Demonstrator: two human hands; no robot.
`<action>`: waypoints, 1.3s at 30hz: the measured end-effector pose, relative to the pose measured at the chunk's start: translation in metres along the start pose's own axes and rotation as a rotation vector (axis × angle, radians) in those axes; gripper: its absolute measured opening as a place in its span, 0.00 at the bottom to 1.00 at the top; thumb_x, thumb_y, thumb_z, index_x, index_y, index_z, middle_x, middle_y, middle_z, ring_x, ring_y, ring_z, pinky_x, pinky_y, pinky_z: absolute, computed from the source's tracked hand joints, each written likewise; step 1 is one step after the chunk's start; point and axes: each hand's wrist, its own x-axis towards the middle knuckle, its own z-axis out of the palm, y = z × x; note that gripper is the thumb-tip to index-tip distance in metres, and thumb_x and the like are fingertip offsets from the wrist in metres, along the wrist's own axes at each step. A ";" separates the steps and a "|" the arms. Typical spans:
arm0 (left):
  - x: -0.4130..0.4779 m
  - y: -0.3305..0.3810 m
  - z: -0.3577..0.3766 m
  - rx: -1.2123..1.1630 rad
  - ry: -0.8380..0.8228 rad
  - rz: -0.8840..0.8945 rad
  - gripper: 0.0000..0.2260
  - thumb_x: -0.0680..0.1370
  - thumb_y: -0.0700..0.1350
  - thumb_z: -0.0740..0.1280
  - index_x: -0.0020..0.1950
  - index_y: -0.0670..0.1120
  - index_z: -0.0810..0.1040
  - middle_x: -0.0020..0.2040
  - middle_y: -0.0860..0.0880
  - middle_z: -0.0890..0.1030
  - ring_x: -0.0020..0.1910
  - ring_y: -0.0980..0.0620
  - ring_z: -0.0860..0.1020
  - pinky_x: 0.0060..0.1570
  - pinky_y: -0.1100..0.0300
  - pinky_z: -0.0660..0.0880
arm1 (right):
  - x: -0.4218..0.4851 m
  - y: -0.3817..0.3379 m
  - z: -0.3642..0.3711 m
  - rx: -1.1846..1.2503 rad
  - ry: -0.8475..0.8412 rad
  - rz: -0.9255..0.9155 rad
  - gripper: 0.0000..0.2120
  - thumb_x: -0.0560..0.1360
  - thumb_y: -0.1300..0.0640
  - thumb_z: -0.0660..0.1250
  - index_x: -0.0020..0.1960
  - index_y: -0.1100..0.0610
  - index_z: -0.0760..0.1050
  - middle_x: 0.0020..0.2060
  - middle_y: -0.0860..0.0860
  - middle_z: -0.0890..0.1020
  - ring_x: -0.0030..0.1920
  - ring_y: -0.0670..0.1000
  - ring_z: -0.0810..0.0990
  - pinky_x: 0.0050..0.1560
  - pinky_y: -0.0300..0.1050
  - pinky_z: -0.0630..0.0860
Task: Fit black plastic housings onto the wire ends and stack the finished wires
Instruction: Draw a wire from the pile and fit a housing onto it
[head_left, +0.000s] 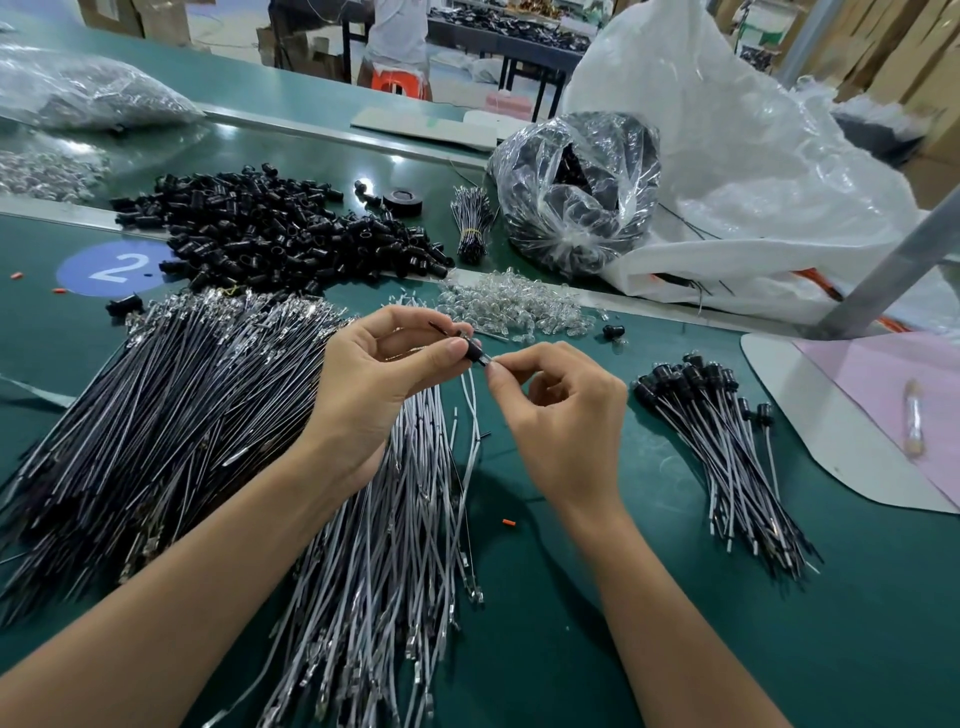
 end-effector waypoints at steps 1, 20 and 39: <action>0.000 0.000 0.000 -0.008 0.003 -0.001 0.10 0.65 0.37 0.74 0.45 0.40 0.80 0.44 0.42 0.86 0.43 0.48 0.85 0.44 0.61 0.80 | 0.000 0.000 0.000 0.015 0.004 -0.006 0.05 0.70 0.62 0.74 0.36 0.56 0.81 0.30 0.46 0.77 0.28 0.49 0.71 0.30 0.37 0.66; -0.002 -0.001 -0.002 0.045 -0.044 -0.073 0.17 0.61 0.41 0.76 0.50 0.44 0.84 0.46 0.43 0.86 0.45 0.49 0.85 0.44 0.62 0.80 | 0.002 -0.003 0.000 0.060 -0.067 0.077 0.11 0.66 0.62 0.79 0.47 0.57 0.83 0.33 0.49 0.83 0.32 0.47 0.78 0.37 0.30 0.72; 0.009 0.022 -0.022 -0.070 0.301 0.036 0.07 0.71 0.43 0.71 0.47 0.42 0.82 0.42 0.46 0.86 0.41 0.50 0.85 0.42 0.61 0.81 | 0.007 0.002 -0.006 -0.059 -0.087 0.076 0.07 0.70 0.63 0.76 0.47 0.57 0.82 0.45 0.46 0.84 0.46 0.43 0.79 0.49 0.25 0.68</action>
